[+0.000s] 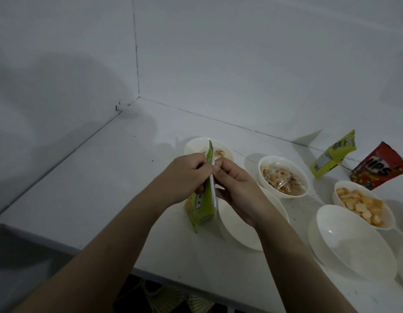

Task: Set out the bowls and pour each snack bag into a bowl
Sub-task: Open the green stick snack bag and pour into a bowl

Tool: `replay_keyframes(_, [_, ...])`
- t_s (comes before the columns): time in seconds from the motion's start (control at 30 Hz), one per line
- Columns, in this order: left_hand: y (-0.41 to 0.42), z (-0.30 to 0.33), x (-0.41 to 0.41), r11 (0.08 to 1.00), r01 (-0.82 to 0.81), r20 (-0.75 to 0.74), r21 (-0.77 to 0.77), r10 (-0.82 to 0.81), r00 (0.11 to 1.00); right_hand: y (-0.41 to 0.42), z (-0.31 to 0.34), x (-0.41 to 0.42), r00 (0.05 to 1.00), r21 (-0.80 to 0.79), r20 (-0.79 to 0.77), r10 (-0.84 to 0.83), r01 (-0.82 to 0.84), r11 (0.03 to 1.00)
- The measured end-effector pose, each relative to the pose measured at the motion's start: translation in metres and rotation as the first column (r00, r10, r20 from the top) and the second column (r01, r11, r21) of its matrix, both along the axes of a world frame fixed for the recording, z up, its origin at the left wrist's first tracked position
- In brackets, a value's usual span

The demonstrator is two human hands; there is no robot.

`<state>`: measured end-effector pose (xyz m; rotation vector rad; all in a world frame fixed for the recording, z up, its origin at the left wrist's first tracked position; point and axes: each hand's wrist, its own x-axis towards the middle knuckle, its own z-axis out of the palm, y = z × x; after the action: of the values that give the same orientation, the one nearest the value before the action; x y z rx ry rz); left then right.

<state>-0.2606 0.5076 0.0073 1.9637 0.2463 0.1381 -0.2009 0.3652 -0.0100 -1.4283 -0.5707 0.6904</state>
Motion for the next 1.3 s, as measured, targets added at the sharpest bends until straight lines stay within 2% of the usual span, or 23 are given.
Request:
replay_keyframes(0.17, [0.002,-0.004,-0.003,1.0,0.001,0.064,0.0,-0.001,0.998,0.005,0.001,-0.006,0.98,-0.077,0.176,-0.088,0.103,0.992])
replay_keyframes(0.33, [0.007,-0.013,-0.005,0.995,-0.098,0.126,-0.004,0.098,0.987,0.004,0.001,-0.007,0.928,-0.163,0.316,-0.195,0.256,0.953])
replay_keyframes(0.43, [0.015,-0.015,-0.006,0.993,-0.117,0.142,0.006,0.115,0.983,0.001,0.004,-0.008,0.851,-0.226,0.461,-0.251,0.386,0.894])
replay_keyframes(0.5, [0.013,-0.016,-0.006,0.995,-0.102,0.15,0.002,0.101,0.984,0.006,0.007,-0.012,0.805,-0.261,0.543,-0.239,0.432,0.863])
replay_keyframes(0.7, [0.018,-0.01,-0.004,0.994,-0.102,0.217,-0.024,0.105,0.97,0.027,0.029,-0.019,0.781,-0.358,0.617,-0.1,0.391,0.848])
replay_keyframes(0.77, [0.027,-0.006,-0.007,0.987,-0.159,0.259,0.009,0.151,0.954,0.025,0.036,-0.014,0.749,-0.353,0.653,-0.109,0.429,0.831])
replay_keyframes(0.87, [0.042,-0.002,-0.01,0.931,-0.339,0.405,0.136,0.26,0.877,0.023,0.042,-0.015,0.699,-0.262,0.673,-0.244,0.533,0.805])
replay_keyframes(0.93, [0.044,-0.003,-0.011,0.91,-0.396,0.46,0.123,0.301,0.835,0.028,0.041,-0.018,0.678,-0.214,0.684,-0.269,0.539,0.815])
replay_keyframes(1.1, [0.028,-0.009,-0.014,0.953,-0.269,0.383,-0.144,0.304,0.872,0.032,0.045,-0.022,0.524,-0.143,0.822,-0.224,0.571,0.809])
replay_keyframes(1.17, [0.03,-0.014,-0.011,0.937,-0.301,0.332,-0.176,0.344,0.878,0.03,0.05,-0.022,0.505,-0.118,0.831,-0.232,0.569,0.814])
replay_keyframes(1.23, [0.039,-0.025,-0.003,0.91,-0.375,0.192,-0.179,0.406,0.893,0.027,0.054,-0.023,0.505,-0.102,0.829,-0.24,0.559,0.823])
replay_keyframes(1.3, [0.048,-0.042,0.004,0.886,-0.394,-0.057,-0.243,0.393,0.918,0.026,0.056,-0.027,0.505,-0.102,0.834,-0.223,0.539,0.836])
